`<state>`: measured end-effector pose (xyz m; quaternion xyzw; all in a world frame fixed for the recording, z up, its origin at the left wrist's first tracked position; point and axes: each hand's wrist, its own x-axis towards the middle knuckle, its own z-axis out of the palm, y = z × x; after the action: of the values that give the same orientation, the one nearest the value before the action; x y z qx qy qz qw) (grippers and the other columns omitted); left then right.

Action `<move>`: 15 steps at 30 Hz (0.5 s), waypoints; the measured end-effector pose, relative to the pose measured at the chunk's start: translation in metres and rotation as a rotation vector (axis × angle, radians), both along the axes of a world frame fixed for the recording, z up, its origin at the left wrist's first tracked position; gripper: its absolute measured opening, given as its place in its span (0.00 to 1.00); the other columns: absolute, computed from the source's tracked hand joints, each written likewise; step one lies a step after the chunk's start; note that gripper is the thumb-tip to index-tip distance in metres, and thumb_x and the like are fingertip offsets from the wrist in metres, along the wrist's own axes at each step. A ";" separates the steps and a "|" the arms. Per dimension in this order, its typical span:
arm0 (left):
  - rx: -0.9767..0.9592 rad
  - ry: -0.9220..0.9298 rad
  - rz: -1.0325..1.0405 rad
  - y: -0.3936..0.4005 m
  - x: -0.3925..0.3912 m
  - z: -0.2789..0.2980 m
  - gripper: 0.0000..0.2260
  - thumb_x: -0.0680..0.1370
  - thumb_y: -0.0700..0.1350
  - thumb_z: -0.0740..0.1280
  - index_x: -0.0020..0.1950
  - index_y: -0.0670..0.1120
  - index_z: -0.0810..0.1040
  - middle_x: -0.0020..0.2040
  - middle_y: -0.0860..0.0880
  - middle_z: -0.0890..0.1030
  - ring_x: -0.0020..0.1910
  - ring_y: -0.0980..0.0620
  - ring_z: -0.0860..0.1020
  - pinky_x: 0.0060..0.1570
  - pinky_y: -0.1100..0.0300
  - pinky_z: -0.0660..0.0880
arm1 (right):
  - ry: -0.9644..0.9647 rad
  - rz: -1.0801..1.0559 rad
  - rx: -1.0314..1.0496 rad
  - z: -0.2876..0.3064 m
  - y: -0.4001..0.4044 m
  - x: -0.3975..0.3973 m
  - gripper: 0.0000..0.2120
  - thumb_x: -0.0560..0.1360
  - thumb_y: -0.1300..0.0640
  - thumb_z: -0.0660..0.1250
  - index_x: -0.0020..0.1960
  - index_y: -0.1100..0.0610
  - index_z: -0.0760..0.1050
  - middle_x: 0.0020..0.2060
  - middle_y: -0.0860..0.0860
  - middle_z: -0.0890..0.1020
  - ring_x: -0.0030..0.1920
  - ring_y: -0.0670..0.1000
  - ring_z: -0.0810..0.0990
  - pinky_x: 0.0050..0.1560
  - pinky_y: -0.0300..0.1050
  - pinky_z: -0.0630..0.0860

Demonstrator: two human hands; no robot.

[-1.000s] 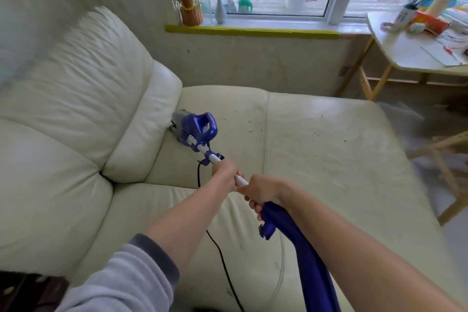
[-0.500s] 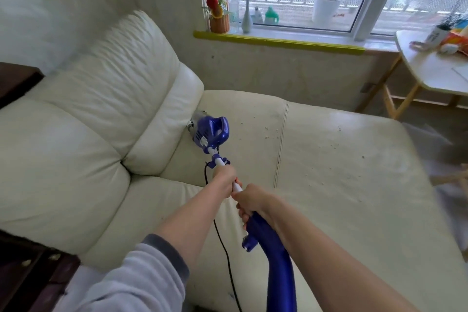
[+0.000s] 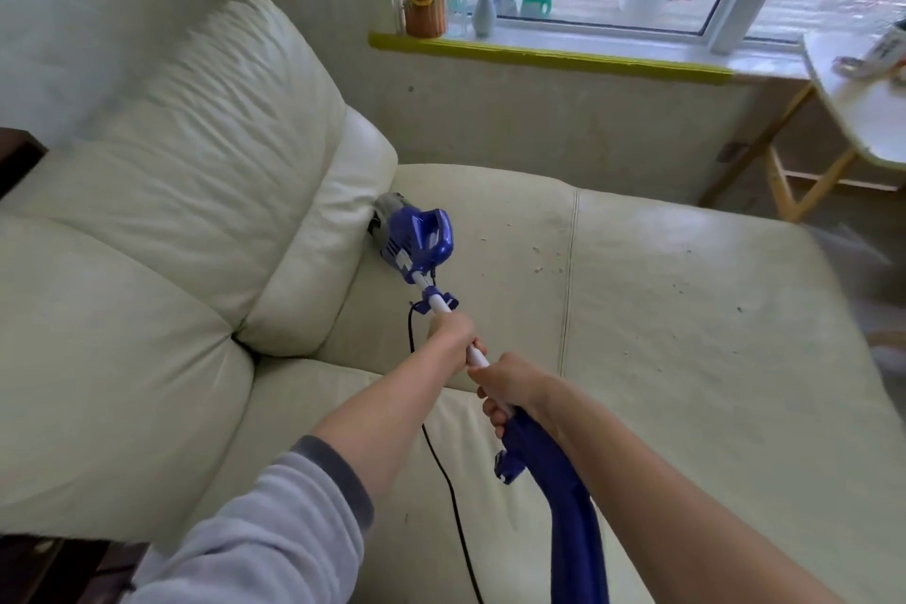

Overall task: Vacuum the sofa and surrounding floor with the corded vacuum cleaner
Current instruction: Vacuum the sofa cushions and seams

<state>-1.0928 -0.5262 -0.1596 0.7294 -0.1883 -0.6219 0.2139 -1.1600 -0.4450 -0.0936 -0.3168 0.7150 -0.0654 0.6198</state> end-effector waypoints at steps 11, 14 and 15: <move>0.016 0.018 0.088 0.029 -0.018 0.022 0.14 0.83 0.45 0.51 0.46 0.39 0.70 0.29 0.48 0.67 0.23 0.52 0.59 0.19 0.71 0.57 | -0.021 -0.016 -0.010 0.038 0.035 -0.014 0.16 0.82 0.54 0.57 0.39 0.62 0.68 0.25 0.54 0.71 0.19 0.48 0.68 0.23 0.40 0.70; -0.026 0.061 0.080 0.048 -0.028 0.035 0.14 0.84 0.44 0.50 0.46 0.39 0.70 0.34 0.50 0.70 0.26 0.54 0.65 0.17 0.74 0.57 | -0.012 0.008 -0.003 0.052 0.054 -0.029 0.16 0.83 0.54 0.57 0.40 0.62 0.69 0.27 0.55 0.71 0.23 0.48 0.69 0.26 0.42 0.71; -0.050 0.070 0.065 0.056 -0.032 0.040 0.14 0.84 0.43 0.50 0.46 0.39 0.71 0.38 0.51 0.72 0.29 0.56 0.69 0.16 0.72 0.58 | -0.015 0.016 -0.006 0.057 0.062 -0.033 0.16 0.83 0.54 0.56 0.41 0.62 0.68 0.27 0.55 0.70 0.24 0.49 0.69 0.27 0.42 0.71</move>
<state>-1.1246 -0.4705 -0.1198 0.7074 -0.1723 -0.6347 0.2588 -1.1928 -0.3833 -0.0365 -0.3237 0.7077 -0.0648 0.6247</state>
